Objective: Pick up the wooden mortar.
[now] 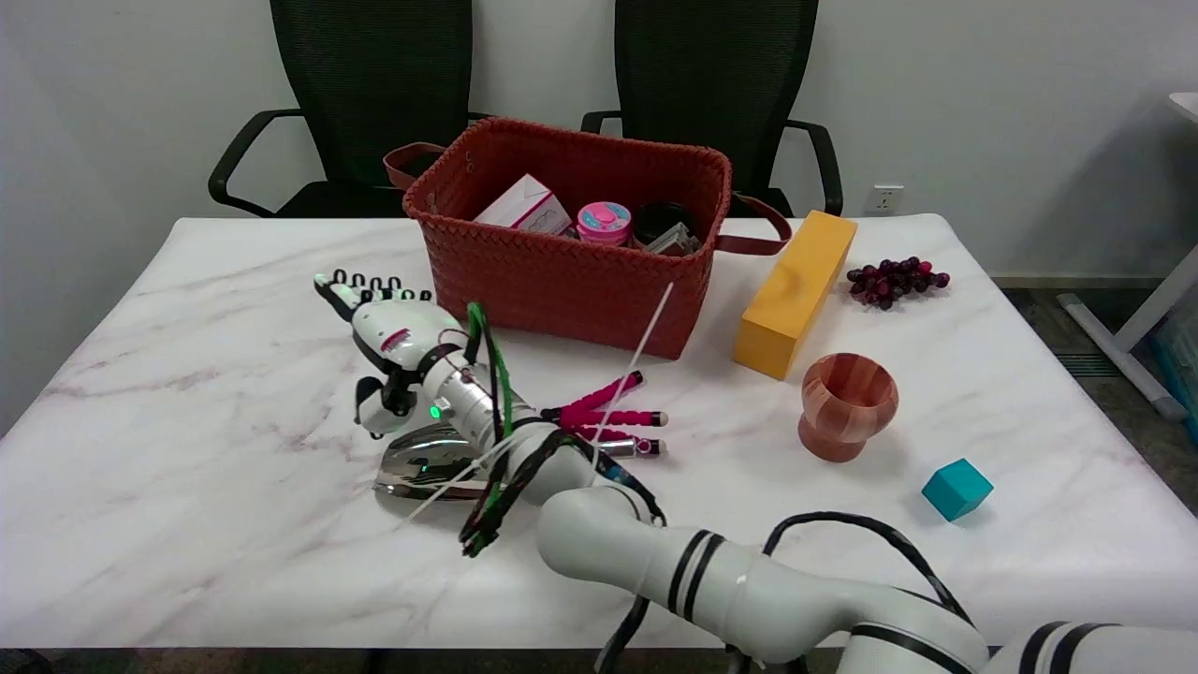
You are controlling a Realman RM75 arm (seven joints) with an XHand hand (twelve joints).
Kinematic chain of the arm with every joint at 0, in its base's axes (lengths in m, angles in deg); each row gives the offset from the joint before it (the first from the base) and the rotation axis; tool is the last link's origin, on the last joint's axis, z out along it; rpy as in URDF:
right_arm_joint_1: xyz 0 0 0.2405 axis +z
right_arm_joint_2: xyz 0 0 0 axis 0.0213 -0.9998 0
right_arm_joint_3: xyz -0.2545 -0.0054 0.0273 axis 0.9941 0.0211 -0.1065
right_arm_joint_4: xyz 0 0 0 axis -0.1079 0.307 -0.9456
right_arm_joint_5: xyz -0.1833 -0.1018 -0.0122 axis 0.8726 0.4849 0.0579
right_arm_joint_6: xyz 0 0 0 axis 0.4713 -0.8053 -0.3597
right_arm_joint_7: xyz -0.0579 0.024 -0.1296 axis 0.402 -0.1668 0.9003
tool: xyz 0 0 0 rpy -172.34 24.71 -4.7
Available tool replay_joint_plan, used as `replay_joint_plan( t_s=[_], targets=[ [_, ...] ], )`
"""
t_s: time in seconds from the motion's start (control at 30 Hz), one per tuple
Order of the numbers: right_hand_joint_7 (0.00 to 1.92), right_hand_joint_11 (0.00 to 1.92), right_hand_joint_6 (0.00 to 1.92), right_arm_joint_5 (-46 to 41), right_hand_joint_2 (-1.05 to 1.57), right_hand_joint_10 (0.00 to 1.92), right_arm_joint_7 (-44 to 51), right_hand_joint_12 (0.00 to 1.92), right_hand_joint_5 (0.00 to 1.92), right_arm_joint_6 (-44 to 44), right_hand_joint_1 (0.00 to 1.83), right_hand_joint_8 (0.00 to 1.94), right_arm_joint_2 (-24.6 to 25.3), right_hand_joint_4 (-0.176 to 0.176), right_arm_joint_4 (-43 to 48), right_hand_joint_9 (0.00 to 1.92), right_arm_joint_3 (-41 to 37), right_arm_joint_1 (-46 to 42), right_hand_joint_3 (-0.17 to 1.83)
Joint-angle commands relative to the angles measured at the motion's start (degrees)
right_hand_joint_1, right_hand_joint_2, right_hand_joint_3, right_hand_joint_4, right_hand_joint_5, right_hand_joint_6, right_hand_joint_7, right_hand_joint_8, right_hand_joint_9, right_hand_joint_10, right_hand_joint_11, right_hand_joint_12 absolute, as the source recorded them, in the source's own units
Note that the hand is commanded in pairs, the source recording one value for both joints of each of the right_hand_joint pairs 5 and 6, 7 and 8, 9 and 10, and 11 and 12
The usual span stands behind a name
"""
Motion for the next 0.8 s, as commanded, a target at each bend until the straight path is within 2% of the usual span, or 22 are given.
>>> replay_joint_plan(
  t_s=[0.03,0.27,0.37,0.53,0.8],
  targets=[
    [0.18,0.21,0.04,0.07,0.65,0.22,-0.1,0.21,0.04,-5.23,1.33,0.18,-7.25,0.0,11.74,0.22,-2.33,-7.0,1.39],
    [0.19,0.21,0.04,0.07,0.64,0.23,-0.37,0.21,0.04,-4.78,1.33,0.19,-6.98,0.0,13.17,0.23,-2.33,-7.1,1.39],
    [0.19,0.21,0.04,-1.55,0.64,0.23,-0.61,0.21,0.04,-1.35,1.33,0.19,-7.31,0.0,16.59,0.23,-2.33,-8.86,1.39],
    [0.2,0.21,0.05,-9.64,0.65,0.22,-0.61,0.21,0.05,9.94,1.32,0.2,-7.9,0.0,24.5,0.22,-2.33,-14.01,1.4],
    [0.24,0.24,0.06,-11.03,0.7,0.26,-0.61,0.24,0.06,25.65,1.28,0.24,-10.08,0.0,34.44,0.26,-0.49,-19.85,1.41]
  ],
)
